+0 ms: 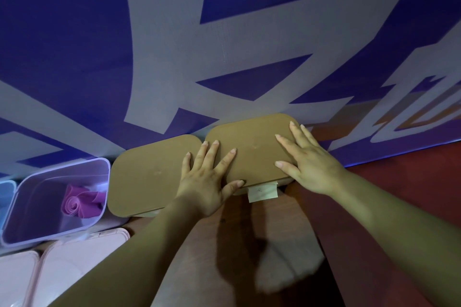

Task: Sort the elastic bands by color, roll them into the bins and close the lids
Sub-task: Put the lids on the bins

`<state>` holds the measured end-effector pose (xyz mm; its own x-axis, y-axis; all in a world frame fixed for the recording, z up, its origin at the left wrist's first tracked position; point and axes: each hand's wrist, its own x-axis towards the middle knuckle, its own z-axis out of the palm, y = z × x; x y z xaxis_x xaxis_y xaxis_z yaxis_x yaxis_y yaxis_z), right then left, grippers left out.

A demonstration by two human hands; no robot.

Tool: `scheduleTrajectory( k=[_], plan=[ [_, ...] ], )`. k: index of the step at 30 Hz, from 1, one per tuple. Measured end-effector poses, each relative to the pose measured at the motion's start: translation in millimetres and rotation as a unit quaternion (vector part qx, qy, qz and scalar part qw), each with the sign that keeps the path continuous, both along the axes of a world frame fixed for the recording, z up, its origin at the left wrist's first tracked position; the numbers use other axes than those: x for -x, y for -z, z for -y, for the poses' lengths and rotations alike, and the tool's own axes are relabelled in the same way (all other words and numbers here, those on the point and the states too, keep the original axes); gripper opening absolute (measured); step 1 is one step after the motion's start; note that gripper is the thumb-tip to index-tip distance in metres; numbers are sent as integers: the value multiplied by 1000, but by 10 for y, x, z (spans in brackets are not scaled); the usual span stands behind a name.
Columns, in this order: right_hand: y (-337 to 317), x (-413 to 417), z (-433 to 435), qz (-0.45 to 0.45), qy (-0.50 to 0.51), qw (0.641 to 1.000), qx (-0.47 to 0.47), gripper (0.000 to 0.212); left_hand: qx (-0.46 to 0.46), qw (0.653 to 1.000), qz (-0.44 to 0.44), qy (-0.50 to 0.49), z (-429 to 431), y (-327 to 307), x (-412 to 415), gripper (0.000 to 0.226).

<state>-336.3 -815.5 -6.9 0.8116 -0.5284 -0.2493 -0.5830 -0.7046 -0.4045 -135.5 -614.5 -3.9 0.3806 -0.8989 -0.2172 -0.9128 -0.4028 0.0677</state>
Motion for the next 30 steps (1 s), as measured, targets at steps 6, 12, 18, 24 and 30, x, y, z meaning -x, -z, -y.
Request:
scheduleTrajectory(
  k=[6, 12, 18, 24, 30],
  plan=[
    [-75, -22, -81, -61, 18, 996, 64, 73, -11, 1000, -21, 6, -34, -71, -27, 75],
    [-273, 22, -790, 15, 34, 994, 103, 74, 65, 995, -31, -64, -767, -282, -5, 77],
    [-423, -267, -1860, 65, -35, 993, 93, 71, 89, 984, -25, -155, -2130, -236, -51, 75],
    [-356, -707, -2882, 41, -104, 991, 70, 69, 52, 967, -46, -246, -3340, 2, -195, 79],
    [-104, -1160, -3757, -14, -118, 992, 52, 68, 39, 959, -72, -272, -4300, 207, -570, 78]
  ],
)
